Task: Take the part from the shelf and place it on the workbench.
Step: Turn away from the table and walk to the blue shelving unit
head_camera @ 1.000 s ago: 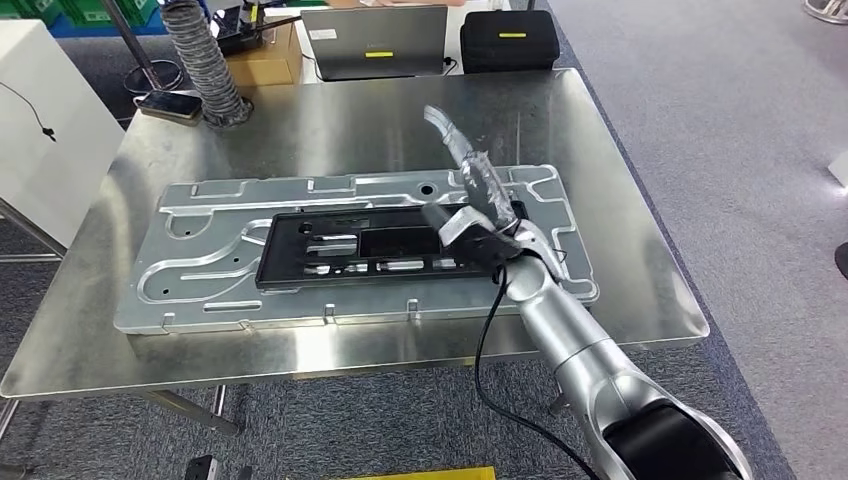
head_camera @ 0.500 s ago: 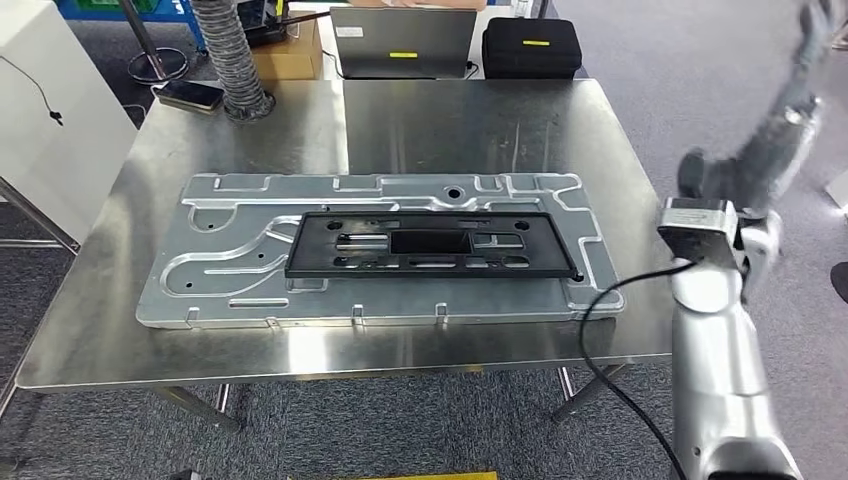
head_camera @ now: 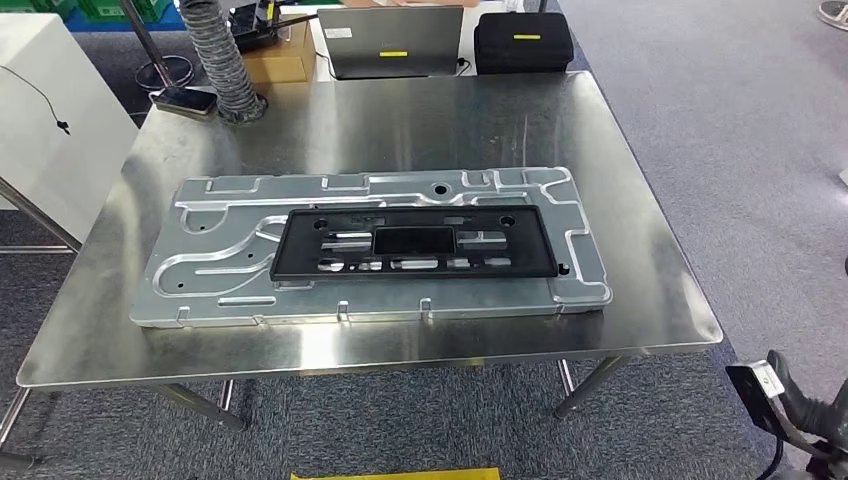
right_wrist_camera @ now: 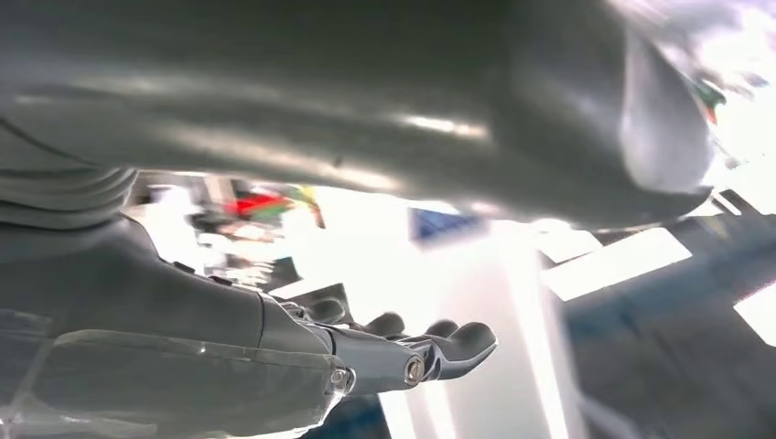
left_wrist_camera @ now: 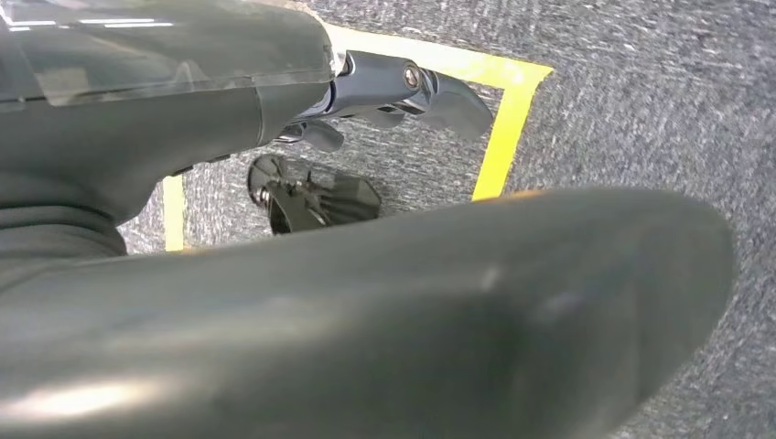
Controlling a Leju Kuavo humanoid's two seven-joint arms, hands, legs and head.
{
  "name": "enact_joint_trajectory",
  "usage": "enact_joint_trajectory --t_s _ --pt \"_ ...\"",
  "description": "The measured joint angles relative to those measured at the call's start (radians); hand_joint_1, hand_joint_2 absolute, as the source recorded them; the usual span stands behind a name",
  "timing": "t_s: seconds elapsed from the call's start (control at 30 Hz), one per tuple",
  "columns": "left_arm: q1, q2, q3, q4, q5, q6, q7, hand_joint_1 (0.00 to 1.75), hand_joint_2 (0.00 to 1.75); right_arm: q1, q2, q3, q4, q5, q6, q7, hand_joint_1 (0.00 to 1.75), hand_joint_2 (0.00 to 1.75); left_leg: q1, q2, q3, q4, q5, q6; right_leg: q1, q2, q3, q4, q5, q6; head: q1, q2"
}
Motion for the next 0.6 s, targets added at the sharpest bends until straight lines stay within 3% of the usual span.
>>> enact_joint_trajectory --t_s 0.07,0.1,0.13,0.23,0.27,0.3,0.37,0.4,0.43,0.47,0.5,0.53,0.6 --pt "-0.002 0.000 0.003 0.000 0.000 0.000 0.004 0.00 0.00 0.008 0.014 -0.075 0.094 0.060 0.009 0.005 0.00 0.00 -0.002 -0.001 0.094 -0.145 0.044 0.007 0.002 0.002 -0.010 0.010 0.005 0.006 0.000 0.000" --pt "-0.004 0.000 0.005 0.000 0.000 0.000 0.007 0.00 0.00 0.009 0.021 -0.111 0.144 0.087 0.010 0.002 0.00 0.00 -0.003 -0.002 0.125 -0.197 0.058 0.012 0.003 0.003 -0.013 0.013 0.009 0.011 0.000 0.000" --pt "-0.005 0.000 0.006 0.000 -0.001 0.000 0.009 0.00 0.00 0.010 0.026 -0.145 0.194 0.111 0.009 -0.003 0.00 0.00 -0.006 -0.003 0.139 -0.224 0.063 0.018 0.004 0.004 -0.014 0.015 0.013 0.016 0.000 0.000" --pt "-0.003 -0.003 0.012 0.000 -0.005 0.000 0.017 0.00 0.00 0.010 0.035 -0.235 0.358 0.177 0.013 0.015 0.00 0.00 -0.009 0.000 0.132 -0.234 0.083 0.037 0.000 0.007 -0.017 0.013 0.024 0.034 0.000 0.000" --pt "-0.003 -0.004 0.014 0.000 -0.007 0.000 0.019 0.00 0.00 0.009 0.037 -0.261 0.412 0.198 0.020 0.039 0.00 0.00 -0.007 0.003 0.127 -0.238 0.093 0.043 -0.002 0.010 -0.022 0.023 0.008 0.040 0.000 0.000" --pt "-0.004 -0.004 0.017 0.000 -0.010 0.000 0.021 0.00 0.00 0.008 0.039 -0.285 0.462 0.218 0.028 0.072 0.00 0.00 -0.005 0.005 0.120 -0.242 0.105 0.049 -0.004 0.012 -0.034 0.054 -0.027 0.045 0.000 0.000" --pt "-0.005 -0.004 0.020 0.000 -0.015 0.000 0.026 0.00 0.00 0.004 0.044 -0.322 0.558 0.253 0.041 0.142 0.00 0.00 -0.003 0.009 0.098 -0.242 0.123 0.055 -0.009 0.014 -0.070 0.172 -0.129 0.054 0.000 0.000" --pt "-0.005 -0.004 0.021 0.000 -0.017 0.000 0.028 0.00 0.00 0.002 0.048 -0.335 0.599 0.267 0.044 0.171 0.00 0.00 -0.004 0.010 0.085 -0.241 0.132 0.055 -0.012 0.014 -0.085 0.240 -0.168 0.058 0.000 0.000" --pt "-0.005 -0.005 0.021 0.000 -0.018 -0.001 0.030 0.00 0.00 0.001 0.055 -0.343 0.636 0.280 0.049 0.193 0.00 0.00 -0.004 0.011 0.071 -0.238 0.140 0.052 -0.014 0.014 -0.088 0.284 -0.185 0.062 0.000 0.000" --pt "-0.005 -0.005 0.022 0.000 -0.019 -0.001 0.032 0.00 0.00 -0.001 0.061 -0.350 0.670 0.290 0.058 0.211 0.00 0.00 -0.003 0.012 0.058 -0.234 0.146 0.050 -0.016 0.013 -0.074 0.294 -0.181 0.064 0.000 0.000" --pt "-0.005 -0.005 0.022 0.000 -0.020 -0.001 0.034 0.00 0.00 -0.003 0.067 -0.355 0.699 0.298 0.070 0.225 0.00 0.00 -0.002 0.013 0.045 -0.230 0.152 0.046 -0.019 0.013 -0.040 0.264 -0.160 0.066 0.000 0.000" --pt "-0.005 -0.005 0.022 0.000 -0.020 -0.001 0.036 0.00 0.00 -0.007 0.073 -0.359 0.725 0.306 0.082 0.238 0.00 0.00 -0.001 0.014 0.034 -0.224 0.157 0.042 -0.022 0.013 0.012 0.198 -0.135 0.067 0.000 0.000" --pt "-0.006 -0.005 0.023 0.000 -0.020 0.000 0.042 0.00 0.00 -0.015 0.085 -0.364 0.771 0.322 0.105 0.264 0.00 0.00 -0.001 0.015 0.018 -0.215 0.166 0.030 -0.023 0.016 0.108 0.055 -0.116 0.061 0.000 0.000"
